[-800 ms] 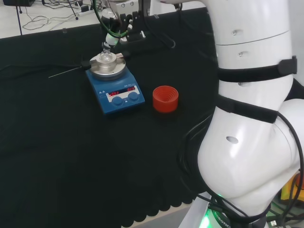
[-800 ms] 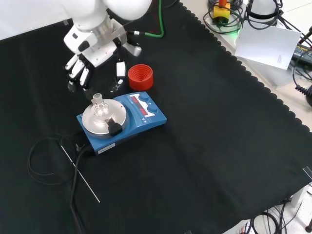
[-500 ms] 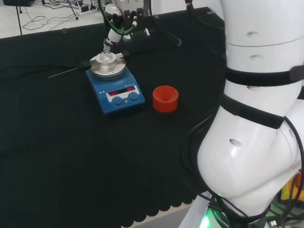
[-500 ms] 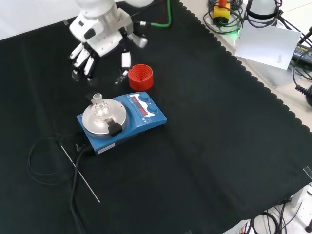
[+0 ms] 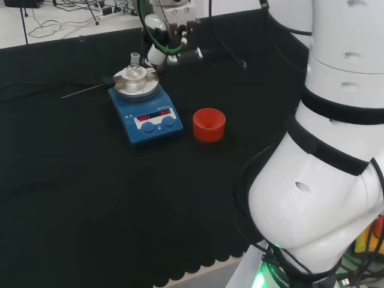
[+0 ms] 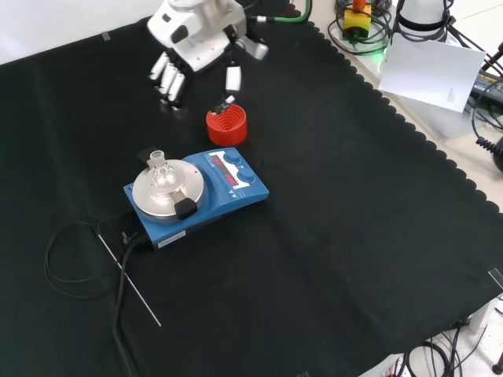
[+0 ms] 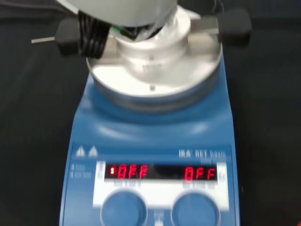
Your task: Turn on the heater.
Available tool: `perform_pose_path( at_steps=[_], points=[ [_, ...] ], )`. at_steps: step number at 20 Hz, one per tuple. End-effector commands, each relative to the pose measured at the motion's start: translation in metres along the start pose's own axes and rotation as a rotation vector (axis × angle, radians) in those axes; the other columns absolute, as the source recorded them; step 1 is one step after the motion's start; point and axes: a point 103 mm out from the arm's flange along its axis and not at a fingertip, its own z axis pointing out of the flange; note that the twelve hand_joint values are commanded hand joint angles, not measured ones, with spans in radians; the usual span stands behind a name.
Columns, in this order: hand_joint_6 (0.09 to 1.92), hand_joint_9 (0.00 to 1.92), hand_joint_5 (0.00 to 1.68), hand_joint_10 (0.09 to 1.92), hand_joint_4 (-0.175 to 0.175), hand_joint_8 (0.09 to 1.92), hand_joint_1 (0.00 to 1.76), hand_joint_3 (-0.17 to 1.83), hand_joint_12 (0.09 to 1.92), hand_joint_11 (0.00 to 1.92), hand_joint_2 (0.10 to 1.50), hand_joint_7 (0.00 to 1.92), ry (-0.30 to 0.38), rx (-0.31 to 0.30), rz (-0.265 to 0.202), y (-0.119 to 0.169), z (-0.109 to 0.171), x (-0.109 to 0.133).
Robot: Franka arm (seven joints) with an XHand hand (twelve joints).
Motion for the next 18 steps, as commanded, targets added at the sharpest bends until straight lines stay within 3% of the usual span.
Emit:
perform_pose_path(
  at_steps=[1, 9, 14, 18],
  points=[
    [0.83, 0.95, 0.69, 0.63, -0.094, 0.79, 1.02, 0.78, 1.31, 0.53, 0.64, 0.77, 0.001, 0.034, 0.024, -0.049, 0.027, -0.001],
    [0.81, 1.11, 0.67, 0.65, -0.089, 0.84, 1.03, 0.79, 1.28, 0.63, 0.65, 0.97, -0.019, 0.114, 0.022, -0.074, 0.066, 0.002],
    [0.79, 1.46, 0.63, 0.88, -0.164, 1.01, 1.1, 0.76, 0.94, 1.21, 0.67, 1.29, -0.021, 0.169, 0.008, -0.08, 0.086, 0.011],
    [0.77, 1.63, 0.59, 1.13, -0.175, 1.18, 1.14, 0.75, 0.84, 1.51, 0.7, 1.49, -0.048, 0.212, -0.006, -0.079, 0.1, 0.019]
  ],
)
